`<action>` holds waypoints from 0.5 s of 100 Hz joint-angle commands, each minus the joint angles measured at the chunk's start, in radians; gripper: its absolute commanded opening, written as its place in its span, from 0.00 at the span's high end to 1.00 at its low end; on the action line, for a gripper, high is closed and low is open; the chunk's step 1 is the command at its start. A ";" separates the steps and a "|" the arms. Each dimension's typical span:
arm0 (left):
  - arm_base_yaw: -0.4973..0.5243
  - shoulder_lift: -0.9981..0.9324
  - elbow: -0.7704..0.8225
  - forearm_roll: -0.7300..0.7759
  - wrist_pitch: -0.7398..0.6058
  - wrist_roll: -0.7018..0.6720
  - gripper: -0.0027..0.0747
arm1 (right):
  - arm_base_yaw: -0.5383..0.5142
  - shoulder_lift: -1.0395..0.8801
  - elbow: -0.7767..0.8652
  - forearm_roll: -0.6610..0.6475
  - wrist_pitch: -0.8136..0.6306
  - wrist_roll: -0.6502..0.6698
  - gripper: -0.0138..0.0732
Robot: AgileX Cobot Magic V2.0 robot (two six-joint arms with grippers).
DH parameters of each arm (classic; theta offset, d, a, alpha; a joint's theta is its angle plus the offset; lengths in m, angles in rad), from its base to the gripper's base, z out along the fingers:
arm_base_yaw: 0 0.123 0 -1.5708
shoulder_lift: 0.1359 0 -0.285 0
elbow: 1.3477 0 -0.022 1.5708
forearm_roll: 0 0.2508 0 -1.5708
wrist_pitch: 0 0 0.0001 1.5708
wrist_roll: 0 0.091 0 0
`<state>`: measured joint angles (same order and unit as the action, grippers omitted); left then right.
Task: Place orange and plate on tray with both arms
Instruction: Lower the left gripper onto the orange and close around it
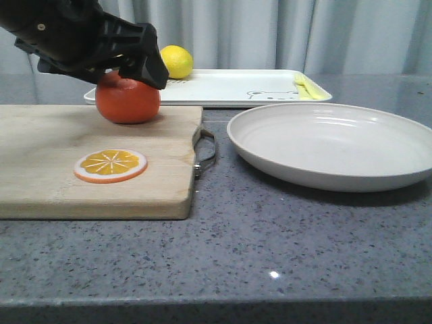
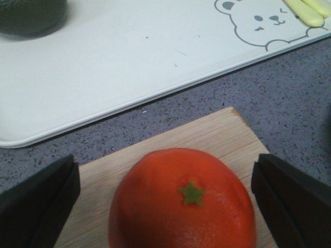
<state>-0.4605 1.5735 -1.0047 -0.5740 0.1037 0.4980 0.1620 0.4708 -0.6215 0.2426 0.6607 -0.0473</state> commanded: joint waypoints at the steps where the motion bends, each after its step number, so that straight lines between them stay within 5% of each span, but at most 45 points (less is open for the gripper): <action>1: 0.002 -0.030 -0.033 -0.014 -0.039 0.000 0.18 | -0.003 0.015 -0.036 0.009 -0.076 -0.005 0.19; 29: 0.002 -0.022 -0.033 -0.014 -0.008 0.000 0.32 | -0.003 0.015 -0.036 0.009 -0.076 -0.005 0.19; 50: 0.002 -0.022 -0.033 -0.014 -0.008 0.000 0.53 | -0.003 0.015 -0.036 0.009 -0.076 -0.005 0.19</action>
<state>-0.4605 1.5851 -1.0063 -0.5740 0.1387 0.4980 0.1620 0.4708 -0.6215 0.2426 0.6607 -0.0473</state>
